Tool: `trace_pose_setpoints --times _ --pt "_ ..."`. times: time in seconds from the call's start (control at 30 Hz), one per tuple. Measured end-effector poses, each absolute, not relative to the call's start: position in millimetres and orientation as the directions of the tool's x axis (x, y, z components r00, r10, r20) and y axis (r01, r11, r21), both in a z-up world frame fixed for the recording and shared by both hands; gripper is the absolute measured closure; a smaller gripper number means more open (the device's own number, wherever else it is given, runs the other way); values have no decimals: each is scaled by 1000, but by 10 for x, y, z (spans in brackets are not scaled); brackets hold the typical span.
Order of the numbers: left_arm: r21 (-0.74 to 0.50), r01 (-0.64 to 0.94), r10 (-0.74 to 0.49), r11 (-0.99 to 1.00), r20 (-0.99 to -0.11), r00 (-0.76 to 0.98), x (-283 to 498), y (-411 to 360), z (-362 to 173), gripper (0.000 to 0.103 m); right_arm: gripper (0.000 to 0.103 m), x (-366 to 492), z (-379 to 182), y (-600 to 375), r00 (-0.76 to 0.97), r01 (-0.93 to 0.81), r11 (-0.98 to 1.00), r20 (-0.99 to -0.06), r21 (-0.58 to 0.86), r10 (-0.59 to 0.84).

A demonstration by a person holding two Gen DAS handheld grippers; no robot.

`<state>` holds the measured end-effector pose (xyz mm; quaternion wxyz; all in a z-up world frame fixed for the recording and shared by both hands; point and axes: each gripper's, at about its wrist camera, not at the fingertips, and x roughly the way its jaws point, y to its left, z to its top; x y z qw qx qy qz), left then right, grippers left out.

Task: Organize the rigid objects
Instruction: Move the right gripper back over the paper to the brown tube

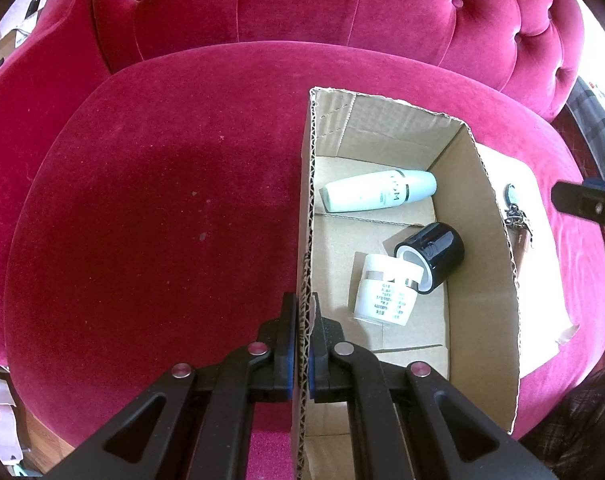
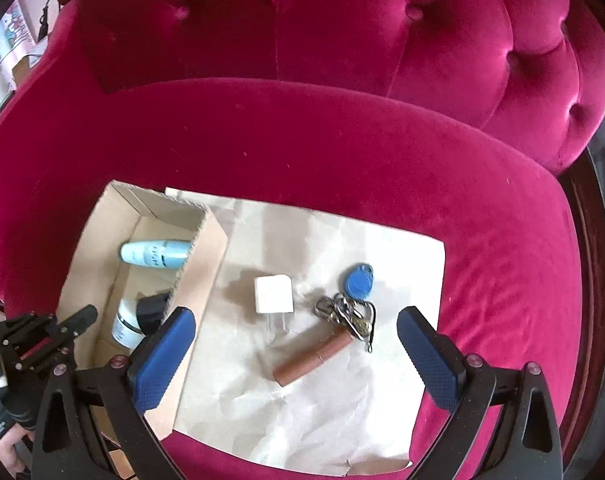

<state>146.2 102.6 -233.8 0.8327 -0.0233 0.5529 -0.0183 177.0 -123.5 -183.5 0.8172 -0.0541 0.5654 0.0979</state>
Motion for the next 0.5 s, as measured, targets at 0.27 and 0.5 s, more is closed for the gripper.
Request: trace_pose_setpoints --times 0.27,0.5 --pt "-60 3 -57 998 -920 388 1456 1028 -2337 99 0 1658 -2035 -1385 320 -173 985 -945 5 61" --pt "-57 5 -55 998 -920 388 1454 1029 -2341 99 0 1617 -2217 -1487 305 -138 990 -952 -6 37"
